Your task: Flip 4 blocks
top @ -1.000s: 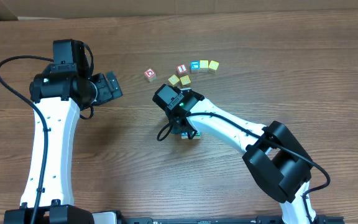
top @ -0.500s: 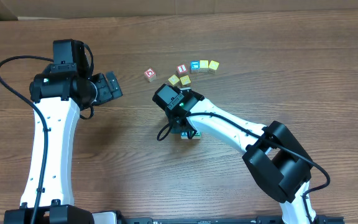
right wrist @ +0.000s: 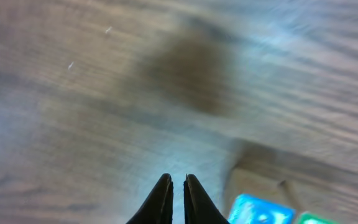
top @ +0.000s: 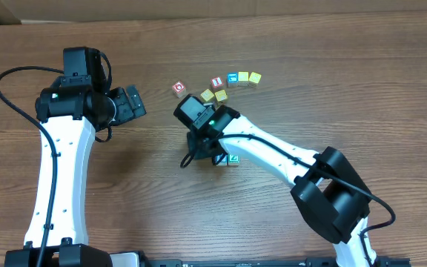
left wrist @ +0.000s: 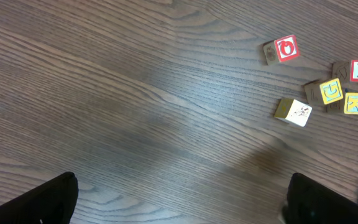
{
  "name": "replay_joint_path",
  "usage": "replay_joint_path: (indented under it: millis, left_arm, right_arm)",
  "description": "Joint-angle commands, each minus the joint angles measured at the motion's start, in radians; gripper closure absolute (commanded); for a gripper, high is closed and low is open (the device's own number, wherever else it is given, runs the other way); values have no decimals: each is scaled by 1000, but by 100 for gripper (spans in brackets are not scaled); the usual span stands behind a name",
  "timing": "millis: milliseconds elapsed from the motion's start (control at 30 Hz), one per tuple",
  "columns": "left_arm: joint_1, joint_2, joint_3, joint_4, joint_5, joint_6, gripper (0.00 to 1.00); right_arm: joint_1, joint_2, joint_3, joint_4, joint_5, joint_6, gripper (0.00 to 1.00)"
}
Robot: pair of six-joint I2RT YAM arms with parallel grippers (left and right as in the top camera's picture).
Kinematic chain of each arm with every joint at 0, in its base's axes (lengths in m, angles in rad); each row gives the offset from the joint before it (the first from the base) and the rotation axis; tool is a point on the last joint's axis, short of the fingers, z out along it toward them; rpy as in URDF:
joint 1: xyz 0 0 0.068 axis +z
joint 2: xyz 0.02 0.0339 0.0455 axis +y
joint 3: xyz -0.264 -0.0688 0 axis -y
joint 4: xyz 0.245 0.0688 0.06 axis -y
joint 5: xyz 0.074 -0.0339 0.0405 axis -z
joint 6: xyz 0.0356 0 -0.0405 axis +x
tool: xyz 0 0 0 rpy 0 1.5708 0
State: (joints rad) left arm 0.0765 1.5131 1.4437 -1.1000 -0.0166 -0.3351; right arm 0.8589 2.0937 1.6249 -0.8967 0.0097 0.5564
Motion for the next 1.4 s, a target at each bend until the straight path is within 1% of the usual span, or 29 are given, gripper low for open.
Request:
replay_joint_path:
  millis: [0, 133, 233, 400, 1200, 1367]
  left_arm:
    - [2, 8, 11, -2, -10, -9, 0]
    - [2, 8, 11, -2, -10, -9, 0]
    - [2, 8, 11, -2, -10, -9, 0]
    - [2, 8, 11, -2, -10, -9, 0]
    - [2, 8, 11, -2, -10, -9, 0]
    - [2, 8, 11, -2, -10, -9, 0]
  right_arm:
    - [31, 1, 15, 1, -1, -10, 91]
    - [52, 2, 6, -3, 103, -2, 96]
    - [56, 2, -14, -1, 138, 22, 96]
    - [56, 2, -54, 44, 140, 32, 96]
    - [56, 2, -54, -36, 141, 31, 96]
    - [56, 2, -54, -50, 178, 31, 96]
